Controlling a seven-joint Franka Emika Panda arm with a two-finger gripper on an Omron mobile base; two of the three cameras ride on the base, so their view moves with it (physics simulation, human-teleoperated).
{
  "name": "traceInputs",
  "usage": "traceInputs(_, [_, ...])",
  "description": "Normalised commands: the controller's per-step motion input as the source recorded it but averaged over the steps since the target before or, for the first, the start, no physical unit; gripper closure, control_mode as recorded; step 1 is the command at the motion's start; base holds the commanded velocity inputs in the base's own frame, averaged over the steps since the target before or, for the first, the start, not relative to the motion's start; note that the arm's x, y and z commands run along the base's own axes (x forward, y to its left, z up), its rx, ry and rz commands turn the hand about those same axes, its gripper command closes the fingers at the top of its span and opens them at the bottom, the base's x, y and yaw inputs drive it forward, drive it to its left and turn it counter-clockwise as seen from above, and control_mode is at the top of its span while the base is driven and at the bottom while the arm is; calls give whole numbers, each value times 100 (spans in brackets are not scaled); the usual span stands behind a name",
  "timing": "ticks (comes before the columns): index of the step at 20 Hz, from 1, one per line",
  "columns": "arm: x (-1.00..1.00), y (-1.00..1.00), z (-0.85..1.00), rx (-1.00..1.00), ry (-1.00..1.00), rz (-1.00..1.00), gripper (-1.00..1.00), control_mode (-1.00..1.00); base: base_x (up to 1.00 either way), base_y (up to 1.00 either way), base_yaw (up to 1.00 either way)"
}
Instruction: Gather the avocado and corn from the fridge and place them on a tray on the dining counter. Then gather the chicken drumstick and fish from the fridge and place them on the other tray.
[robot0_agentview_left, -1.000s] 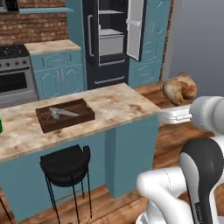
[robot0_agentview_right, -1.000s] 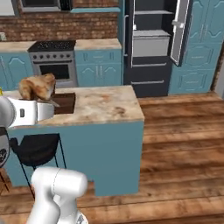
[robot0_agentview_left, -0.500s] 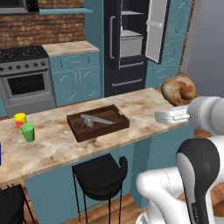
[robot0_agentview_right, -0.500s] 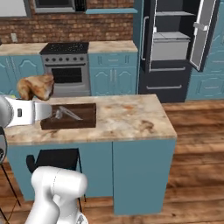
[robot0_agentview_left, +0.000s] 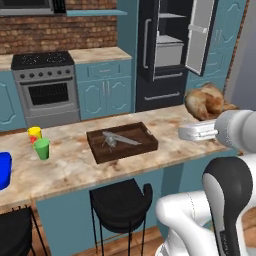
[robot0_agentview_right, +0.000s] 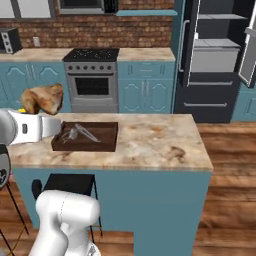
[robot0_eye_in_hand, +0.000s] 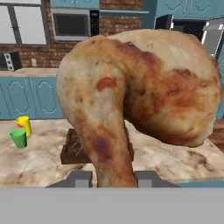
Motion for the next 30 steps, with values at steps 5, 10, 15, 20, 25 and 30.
traceInputs(5, [80, 7, -5, 0, 20, 7, 100, -100, 20, 0, 4])
traceInputs(10, [100, 26, -37, -2, 37, 9, 100, -100, 0, 0, 0])
traceInputs(15, [95, 35, -51, -3, 23, 4, 100, -100, 0, 0, 0])
traceInputs(20, [47, 17, -64, -4, 11, 0, 100, -100, 0, 0, 0])
traceInputs(25, [50, 1, -52, -1, 9, 0, 100, -100, 0, 0, 0])
traceInputs(30, [57, 0, -58, -5, 5, 0, 100, -100, 0, 0, 0])
